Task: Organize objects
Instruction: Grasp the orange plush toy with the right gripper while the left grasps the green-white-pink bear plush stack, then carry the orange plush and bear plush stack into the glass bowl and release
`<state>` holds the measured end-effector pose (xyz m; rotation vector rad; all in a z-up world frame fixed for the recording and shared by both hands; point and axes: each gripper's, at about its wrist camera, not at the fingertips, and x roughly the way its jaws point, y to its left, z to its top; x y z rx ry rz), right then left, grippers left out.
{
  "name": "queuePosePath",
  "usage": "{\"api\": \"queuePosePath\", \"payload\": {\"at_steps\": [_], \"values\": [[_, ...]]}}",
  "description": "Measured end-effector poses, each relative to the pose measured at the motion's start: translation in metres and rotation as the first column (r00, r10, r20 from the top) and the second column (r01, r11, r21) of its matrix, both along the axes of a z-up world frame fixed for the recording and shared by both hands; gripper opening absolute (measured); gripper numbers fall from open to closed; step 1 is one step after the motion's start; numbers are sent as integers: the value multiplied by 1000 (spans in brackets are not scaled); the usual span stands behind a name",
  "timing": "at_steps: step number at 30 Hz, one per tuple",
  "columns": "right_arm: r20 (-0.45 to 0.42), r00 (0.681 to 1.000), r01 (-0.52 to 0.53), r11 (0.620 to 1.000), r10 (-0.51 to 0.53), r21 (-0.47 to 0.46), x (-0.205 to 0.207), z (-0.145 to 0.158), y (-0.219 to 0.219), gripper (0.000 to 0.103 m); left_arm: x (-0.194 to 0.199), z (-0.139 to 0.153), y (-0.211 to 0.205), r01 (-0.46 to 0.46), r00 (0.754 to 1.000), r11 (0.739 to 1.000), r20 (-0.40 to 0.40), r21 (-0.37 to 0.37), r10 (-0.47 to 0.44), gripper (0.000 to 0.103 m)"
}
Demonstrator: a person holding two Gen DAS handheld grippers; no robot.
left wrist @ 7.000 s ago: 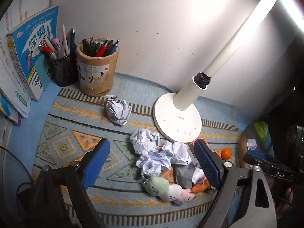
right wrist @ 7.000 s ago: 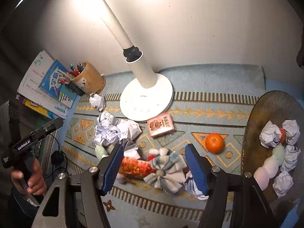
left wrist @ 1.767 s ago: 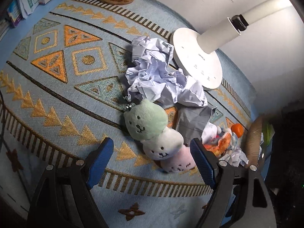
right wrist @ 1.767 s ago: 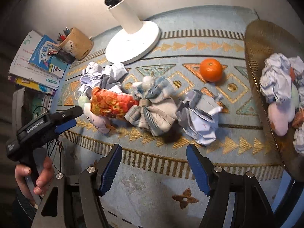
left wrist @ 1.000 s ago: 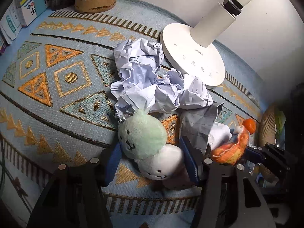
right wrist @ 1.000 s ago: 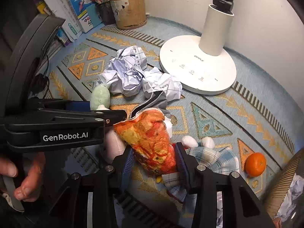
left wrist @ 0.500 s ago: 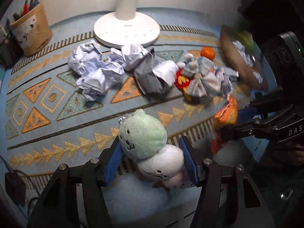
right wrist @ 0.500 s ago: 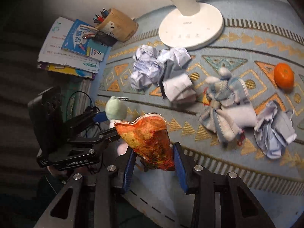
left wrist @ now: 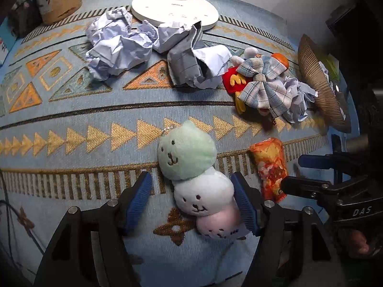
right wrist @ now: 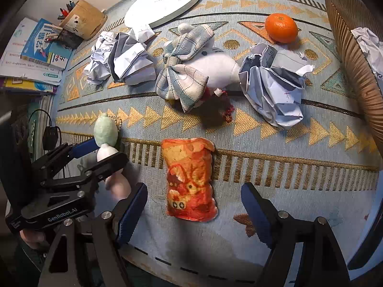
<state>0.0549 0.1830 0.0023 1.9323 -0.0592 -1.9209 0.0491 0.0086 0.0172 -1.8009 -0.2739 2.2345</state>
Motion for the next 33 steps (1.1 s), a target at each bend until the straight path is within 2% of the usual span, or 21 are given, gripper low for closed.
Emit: {"api": "queuePosePath", "payload": {"at_steps": [3, 5, 6, 7, 9, 13, 17, 20, 23, 25, 26, 27, 29, 33], "values": [[-12, 1000, -27, 999, 27, 27, 4, -9, -6, 79, 5, -4, -13, -102, 994, 988, 35, 114, 99, 67], [-26, 998, -55, 998, 56, 30, 4, -13, -13, 79, 6, -11, -21, -179, 983, 953, 86, 246, 163, 67], [-37, 997, -72, 997, 73, 34, 2, -15, -15, 79, 7, -13, -24, -208, 977, 935, 100, 286, 186, 67], [-48, 995, -86, 995, 88, 44, 2, -15, -18, 79, 8, -14, -24, -226, 973, 932, 102, 282, 205, 67], [-76, 990, -110, 991, 116, 72, 1, -16, -23, 79, 9, -11, -23, -234, 972, 950, 86, 208, 221, 67], [-114, 982, -133, 983, 148, 129, 4, -19, -24, 79, 11, -5, -3, -221, 975, 963, 62, 152, 214, 67], [-184, 958, -180, 959, 222, 219, 10, -18, -33, 61, 9, -6, 15, -222, 974, 975, 40, 7, 221, 67], [-183, 959, -190, 970, 217, 153, 12, -14, -25, 40, 9, -4, 35, -199, 980, 977, 17, -75, 201, 66], [-183, 958, -194, 970, 219, 148, 13, -13, -14, 38, 8, -6, 58, -172, 985, 967, -4, -190, 175, 65], [-176, 961, -194, 974, 212, 115, 13, -13, -3, 37, 9, -6, 72, -161, 987, 956, -28, -244, 159, 59], [-171, 963, -191, 976, 207, 107, 12, -14, 4, 37, 9, -5, 77, -156, 988, 954, -40, -255, 151, 47], [-168, 965, -187, 977, 202, 100, 12, -14, 9, 36, 9, -3, 81, -153, 988, 950, -51, -272, 145, 44], [-161, 970, -174, 983, 182, 67, 11, -13, 21, 35, 11, 1, 85, -155, 988, 951, -65, -269, 143, 42], [-143, 980, -147, 989, 140, -35, 10, -3, 45, 34, 20, 18, 79, -180, 982, 961, -91, -208, 164, 42]]}}
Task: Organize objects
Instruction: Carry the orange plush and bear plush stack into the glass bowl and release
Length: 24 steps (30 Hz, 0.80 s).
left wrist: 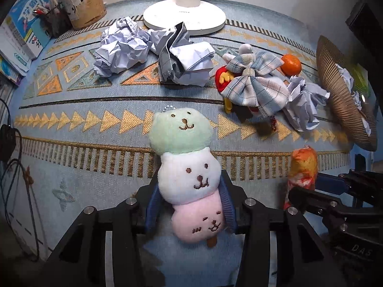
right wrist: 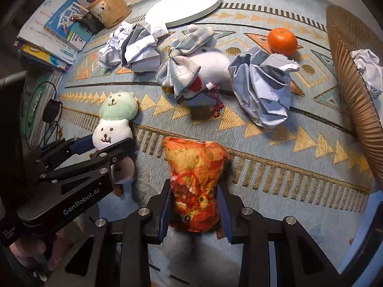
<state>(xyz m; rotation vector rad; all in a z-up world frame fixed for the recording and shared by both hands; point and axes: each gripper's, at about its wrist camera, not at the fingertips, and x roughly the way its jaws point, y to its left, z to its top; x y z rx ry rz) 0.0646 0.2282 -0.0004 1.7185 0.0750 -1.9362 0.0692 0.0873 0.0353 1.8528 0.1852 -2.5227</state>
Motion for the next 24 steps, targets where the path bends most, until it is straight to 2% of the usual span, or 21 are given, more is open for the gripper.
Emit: {"api": "queuePosePath", "payload": {"at_steps": [4, 8, 12, 18, 24], "values": [[-14, 1000, -9, 996, 8, -93, 0, 22, 11, 34, 12, 32, -17, 3, 998, 999, -68, 54, 0, 42], [-74, 997, -22, 989, 12, -144, 0, 48, 20, 33, 4, 63, -1, 33, 989, 998, -147, 59, -24, 42], [-117, 992, 16, 977, -42, -213, -8, 77, 49, 33, -15, 94, 25, 80, 975, 994, -215, 78, -62, 42], [-196, 958, 151, 951, -207, -270, -33, 119, 111, 33, -53, 122, 90, 201, 938, 976, -303, 82, -168, 42], [-202, 889, 374, 906, -412, -200, -60, 131, 199, 33, -92, 129, 155, 325, 905, 941, -321, 95, -280, 42]]}}
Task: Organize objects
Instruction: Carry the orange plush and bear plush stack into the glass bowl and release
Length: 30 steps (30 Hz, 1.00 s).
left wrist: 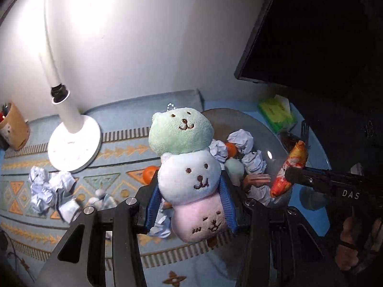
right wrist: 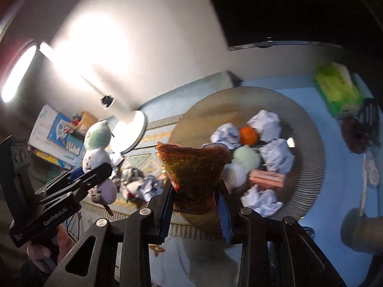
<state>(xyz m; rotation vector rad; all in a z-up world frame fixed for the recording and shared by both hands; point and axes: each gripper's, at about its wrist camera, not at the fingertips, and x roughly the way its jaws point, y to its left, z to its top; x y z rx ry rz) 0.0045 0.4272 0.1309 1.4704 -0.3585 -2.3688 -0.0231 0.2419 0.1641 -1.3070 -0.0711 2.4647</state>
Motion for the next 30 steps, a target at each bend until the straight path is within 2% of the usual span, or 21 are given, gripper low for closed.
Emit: {"api": "queuePosePath", "payload": {"at_steps": [4, 7, 10, 11, 12, 14, 24, 30], "values": [[29, 994, 101, 994, -102, 37, -13, -1, 39, 33, -18, -9, 36, 67, 998, 998, 21, -7, -67, 42], [60, 991, 119, 991, -123, 62, -22, -4, 47, 33, -28, -12, 54, 98, 995, 995, 20, -14, -97, 42], [72, 991, 111, 992, -115, 61, -30, -5, 46, 33, -35, -13, 59, 105, 994, 994, 20, 8, -105, 51], [81, 991, 104, 993, -109, 56, -32, -6, 47, 33, -37, -13, 57, 101, 995, 995, 23, 16, -101, 60], [89, 991, 100, 994, -104, 50, -34, -7, 45, 34, -38, -14, 55, 93, 995, 995, 25, 23, -93, 72], [96, 990, 101, 994, -105, 46, -39, -10, 43, 35, -36, -14, 45, 70, 997, 997, 18, 44, -71, 79], [66, 989, 126, 991, -129, 47, -31, -6, 42, 36, -8, -30, -13, -52, 996, 997, 73, 64, 47, 79], [57, 992, 110, 993, -112, 35, -18, -2, 29, 36, 19, -37, -68, -158, 983, 986, 103, 57, 152, 79]]}}
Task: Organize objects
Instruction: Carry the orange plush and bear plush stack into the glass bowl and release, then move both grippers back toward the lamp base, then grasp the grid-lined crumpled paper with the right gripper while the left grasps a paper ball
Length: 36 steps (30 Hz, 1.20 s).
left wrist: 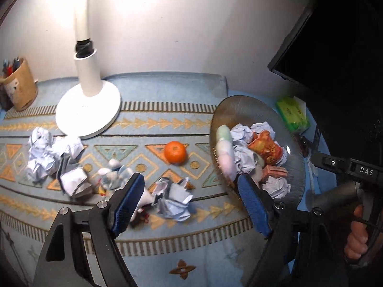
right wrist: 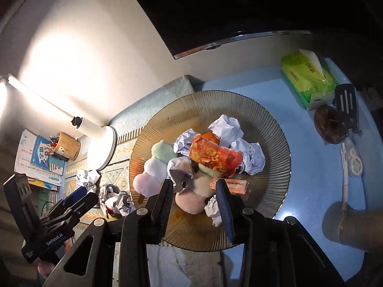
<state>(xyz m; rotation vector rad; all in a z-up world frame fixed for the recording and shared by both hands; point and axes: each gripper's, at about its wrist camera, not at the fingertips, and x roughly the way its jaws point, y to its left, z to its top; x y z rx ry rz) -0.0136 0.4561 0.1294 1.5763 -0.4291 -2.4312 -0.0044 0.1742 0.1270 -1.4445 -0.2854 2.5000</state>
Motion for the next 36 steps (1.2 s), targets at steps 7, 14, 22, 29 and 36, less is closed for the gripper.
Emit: {"api": "queuePosePath", "payload": {"at_steps": [7, 14, 22, 29, 36], "values": [[30, 996, -78, 997, 79, -8, 13, -8, -45, 36, 30, -12, -76, -171, 985, 985, 41, 4, 170, 79], [59, 985, -164, 986, 165, -9, 22, -18, -102, 36, 54, -23, -153, -317, 947, 948, 68, 12, 315, 79], [86, 960, -264, 964, 266, -31, 32, -29, -177, 36, 64, -24, -205, -348, 936, 937, 67, 7, 347, 79], [88, 933, -345, 937, 348, -46, 38, -35, -249, 36, 49, -23, -241, -320, 946, 947, 58, 21, 318, 79], [83, 922, -375, 926, 377, -49, 21, -43, -306, 59, -4, -18, -265, -249, 968, 968, 35, 27, 248, 79]]}}
